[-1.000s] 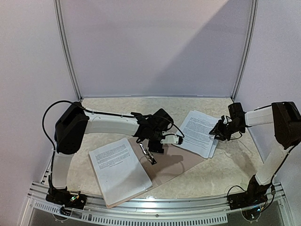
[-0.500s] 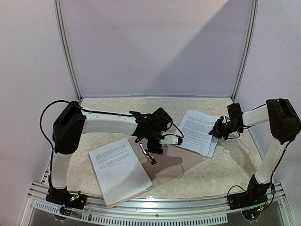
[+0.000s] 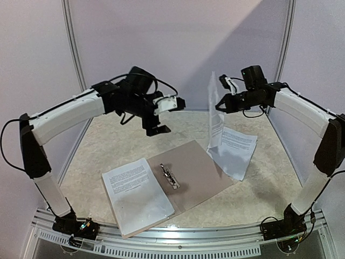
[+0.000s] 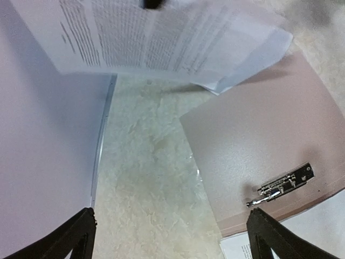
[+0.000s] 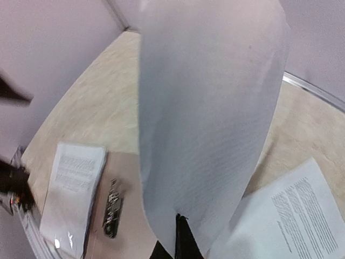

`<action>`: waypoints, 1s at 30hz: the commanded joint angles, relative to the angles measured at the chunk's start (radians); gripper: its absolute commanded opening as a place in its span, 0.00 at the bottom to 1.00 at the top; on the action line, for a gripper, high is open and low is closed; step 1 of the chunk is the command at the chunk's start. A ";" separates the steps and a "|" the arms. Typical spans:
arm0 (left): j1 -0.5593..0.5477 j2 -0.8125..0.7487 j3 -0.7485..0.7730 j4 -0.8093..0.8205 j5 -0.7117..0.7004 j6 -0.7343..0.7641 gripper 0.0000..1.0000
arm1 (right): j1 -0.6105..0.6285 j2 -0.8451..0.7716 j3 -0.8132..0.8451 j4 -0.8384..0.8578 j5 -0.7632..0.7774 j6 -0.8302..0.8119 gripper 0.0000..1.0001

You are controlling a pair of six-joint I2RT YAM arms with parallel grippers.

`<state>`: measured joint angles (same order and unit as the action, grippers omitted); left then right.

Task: Put the files into the folder
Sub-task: Pass from the right arm to the left

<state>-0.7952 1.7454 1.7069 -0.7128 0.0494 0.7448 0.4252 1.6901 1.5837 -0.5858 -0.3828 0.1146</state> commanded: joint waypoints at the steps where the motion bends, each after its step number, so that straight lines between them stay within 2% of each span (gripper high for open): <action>1: 0.053 -0.073 0.057 -0.127 0.100 -0.033 0.99 | 0.152 -0.043 0.032 -0.210 -0.136 -0.301 0.00; 6: 0.059 -0.121 0.066 -0.196 0.074 -0.045 1.00 | 0.261 -0.079 0.037 -0.181 -0.271 -0.341 0.00; 11: 0.059 -0.174 0.048 -0.204 0.054 -0.067 1.00 | 0.267 -0.129 0.024 -0.129 -0.371 -0.342 0.00; 15: 0.059 -0.199 0.059 -0.227 0.123 -0.085 0.99 | 0.267 -0.156 0.012 -0.107 -0.382 -0.370 0.00; 16: 0.059 -0.198 0.064 -0.247 0.165 -0.085 0.97 | 0.267 -0.161 0.006 -0.094 -0.381 -0.369 0.00; 18: 0.057 -0.195 0.072 -0.297 0.272 -0.071 0.75 | 0.266 -0.172 -0.008 -0.071 -0.381 -0.370 0.00; 21: 0.055 -0.212 0.044 -0.313 0.435 -0.045 0.30 | 0.266 -0.172 -0.009 -0.071 -0.384 -0.368 0.00; 23: 0.054 -0.214 0.042 -0.312 0.447 -0.055 0.03 | 0.266 -0.170 -0.013 -0.075 -0.370 -0.371 0.00; 24: 0.054 -0.214 0.043 -0.311 0.431 -0.062 0.00 | 0.265 -0.170 -0.016 -0.074 -0.361 -0.373 0.00; 28: 0.057 -0.217 0.033 -0.311 0.422 -0.066 0.00 | 0.266 -0.171 -0.029 -0.052 -0.316 -0.365 0.00; 29: 0.057 -0.217 0.033 -0.314 0.429 -0.068 0.00 | 0.266 -0.172 -0.035 -0.039 -0.279 -0.360 0.04; 30: 0.057 -0.216 0.034 -0.316 0.432 -0.068 0.00 | 0.266 -0.175 -0.048 -0.020 -0.235 -0.352 0.19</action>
<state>-0.7391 1.5467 1.7565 -0.9981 0.4248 0.6849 0.6930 1.5269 1.5673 -0.6628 -0.7261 -0.2462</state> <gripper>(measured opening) 0.018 0.027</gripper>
